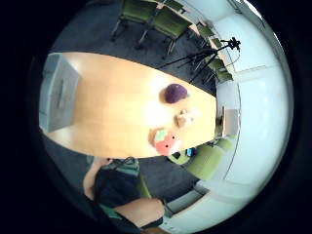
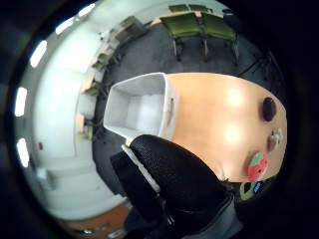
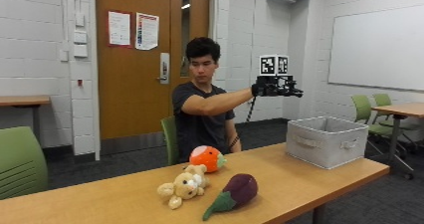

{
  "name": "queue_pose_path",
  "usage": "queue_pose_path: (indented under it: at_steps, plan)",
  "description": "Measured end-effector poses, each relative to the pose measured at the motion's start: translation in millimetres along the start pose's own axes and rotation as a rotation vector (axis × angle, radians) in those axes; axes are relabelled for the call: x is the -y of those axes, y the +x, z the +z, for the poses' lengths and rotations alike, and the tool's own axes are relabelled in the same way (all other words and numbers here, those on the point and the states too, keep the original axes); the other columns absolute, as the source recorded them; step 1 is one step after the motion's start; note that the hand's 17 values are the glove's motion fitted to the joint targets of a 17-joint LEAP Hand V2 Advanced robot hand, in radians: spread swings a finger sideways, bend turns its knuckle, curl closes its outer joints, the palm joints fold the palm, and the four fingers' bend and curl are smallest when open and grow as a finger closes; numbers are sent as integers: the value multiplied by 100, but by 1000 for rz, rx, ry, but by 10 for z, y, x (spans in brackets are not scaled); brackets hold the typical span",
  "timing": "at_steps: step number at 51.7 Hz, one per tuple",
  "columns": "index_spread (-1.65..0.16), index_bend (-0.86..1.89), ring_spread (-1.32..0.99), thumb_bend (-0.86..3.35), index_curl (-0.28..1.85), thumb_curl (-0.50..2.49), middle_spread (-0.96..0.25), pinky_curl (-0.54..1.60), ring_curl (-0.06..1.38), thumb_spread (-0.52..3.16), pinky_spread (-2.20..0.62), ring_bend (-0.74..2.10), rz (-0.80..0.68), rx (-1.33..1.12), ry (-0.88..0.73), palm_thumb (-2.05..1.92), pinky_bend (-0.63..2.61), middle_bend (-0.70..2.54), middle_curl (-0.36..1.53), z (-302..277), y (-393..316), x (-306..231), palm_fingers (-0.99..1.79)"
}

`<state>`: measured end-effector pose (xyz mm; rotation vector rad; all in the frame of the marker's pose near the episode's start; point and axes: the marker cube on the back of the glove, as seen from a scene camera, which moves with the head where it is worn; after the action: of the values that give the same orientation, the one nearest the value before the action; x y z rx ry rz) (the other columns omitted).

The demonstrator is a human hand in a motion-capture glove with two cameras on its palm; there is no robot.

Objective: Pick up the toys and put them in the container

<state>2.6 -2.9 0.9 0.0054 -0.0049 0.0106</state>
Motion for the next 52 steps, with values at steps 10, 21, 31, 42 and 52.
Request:
queue_pose_path:
  at_steps: [10, 21, 31, 42, 52]
  plan:
    - [-17, 26, -22, -11, 16, 2, -9, 16, 4, 80, -9, 17, -18, 14, -8, -16, 39, 21, 12, 13, 111, 18, 5]
    - [-20, 24, -28, -11, 23, 3, -11, 22, 8, 96, -11, 18, -53, 28, -18, -17, 41, 21, 20, -35, 224, -133, 1]
    - [-21, 21, -29, -11, 28, 4, -11, 25, 12, 99, -11, 19, -88, 2, 0, -17, 41, 20, 25, -75, 715, -615, -1]
    - [-22, 20, -30, -12, 33, 5, -12, 28, 15, 99, -12, 18, -62, -5, 26, -18, 41, 19, 29, 23, 1456, -1078, -2]
    - [-24, 20, -31, -12, 37, 5, -12, 30, 17, 98, -12, 18, 4, 38, 38, -18, 40, 20, 32, 488, 2214, -1377, 0]
